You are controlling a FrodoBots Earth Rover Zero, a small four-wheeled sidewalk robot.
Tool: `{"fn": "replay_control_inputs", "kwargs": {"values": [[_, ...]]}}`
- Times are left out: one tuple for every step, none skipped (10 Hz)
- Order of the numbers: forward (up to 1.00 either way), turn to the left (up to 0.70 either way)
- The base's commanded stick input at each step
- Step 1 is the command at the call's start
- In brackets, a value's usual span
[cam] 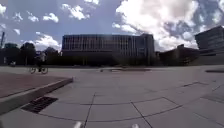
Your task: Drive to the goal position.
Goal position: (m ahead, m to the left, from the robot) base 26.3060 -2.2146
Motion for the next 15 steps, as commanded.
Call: {"fn": "replay_control_inputs", "kwargs": {"values": [[0.05, 0.00], [0.05, 0.00], [0.05, 0.00], [0.05, 0.00], [0.06, 0.00], [0.06, 0.00], [0.06, 0.00], [0.06, 0.00], [0.05, 0.00], [0.05, 0.00], [0.06, 0.00], [0.05, 0.00], [0.05, 0.00], [0.05, 0.00], [0.05, 0.00]]}}
